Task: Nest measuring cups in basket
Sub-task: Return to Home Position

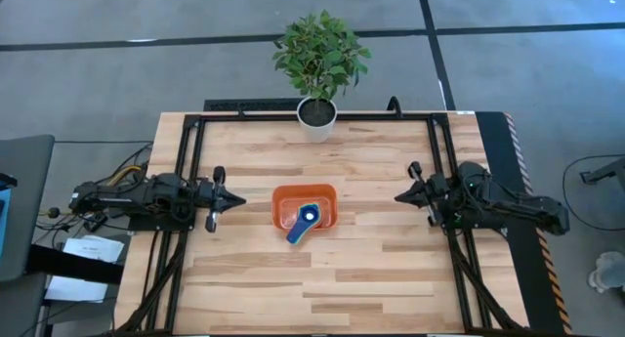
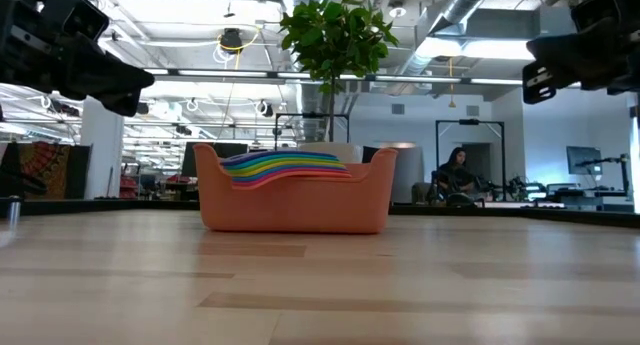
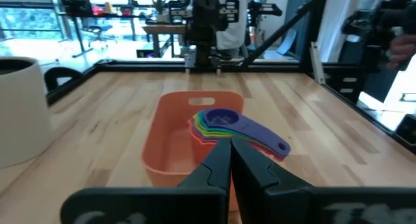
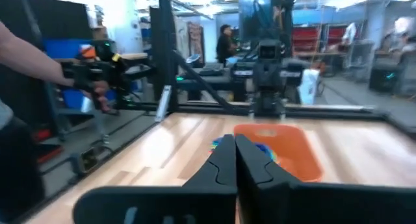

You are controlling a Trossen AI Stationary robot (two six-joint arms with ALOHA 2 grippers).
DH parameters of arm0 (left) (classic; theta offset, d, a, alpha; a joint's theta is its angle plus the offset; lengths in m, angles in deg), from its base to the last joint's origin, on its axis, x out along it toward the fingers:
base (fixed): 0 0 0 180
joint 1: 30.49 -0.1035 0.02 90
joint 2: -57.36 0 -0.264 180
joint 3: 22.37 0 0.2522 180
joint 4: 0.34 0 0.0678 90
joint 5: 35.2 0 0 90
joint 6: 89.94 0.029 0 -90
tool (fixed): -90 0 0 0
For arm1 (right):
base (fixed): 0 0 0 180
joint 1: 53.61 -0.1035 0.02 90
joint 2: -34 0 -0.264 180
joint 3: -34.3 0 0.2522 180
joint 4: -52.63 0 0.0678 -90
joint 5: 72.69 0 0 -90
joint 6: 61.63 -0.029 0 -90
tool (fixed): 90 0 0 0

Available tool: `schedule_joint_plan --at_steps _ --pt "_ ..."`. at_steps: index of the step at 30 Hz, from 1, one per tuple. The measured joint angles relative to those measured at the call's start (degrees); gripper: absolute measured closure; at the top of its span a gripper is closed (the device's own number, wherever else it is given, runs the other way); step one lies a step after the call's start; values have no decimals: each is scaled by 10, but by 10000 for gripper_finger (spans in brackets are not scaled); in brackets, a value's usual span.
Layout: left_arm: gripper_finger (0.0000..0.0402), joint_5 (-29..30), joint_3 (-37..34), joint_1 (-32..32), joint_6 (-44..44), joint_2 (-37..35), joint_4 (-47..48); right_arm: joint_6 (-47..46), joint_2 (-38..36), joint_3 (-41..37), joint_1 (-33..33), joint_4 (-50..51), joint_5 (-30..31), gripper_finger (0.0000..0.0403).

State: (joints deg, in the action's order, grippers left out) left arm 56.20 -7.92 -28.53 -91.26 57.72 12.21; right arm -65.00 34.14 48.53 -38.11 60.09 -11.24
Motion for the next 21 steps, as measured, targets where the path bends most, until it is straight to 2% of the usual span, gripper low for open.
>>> schedule_joint_plan --at_steps 2,11,17,21 --pt "401 -5 0 0 0 0 -2 -24 0 0 -6 1 -8 395" --pt "401 30 -1 0 22 0 -10 -59 8 0 -37 11 32 393" --pt "401 29 -1 0 -52 0 -11 -120 19 -1 -37 21 92 368" --pt "401 29 -1 0 -54 0 -11 -121 21 -1 -37 22 92 353"
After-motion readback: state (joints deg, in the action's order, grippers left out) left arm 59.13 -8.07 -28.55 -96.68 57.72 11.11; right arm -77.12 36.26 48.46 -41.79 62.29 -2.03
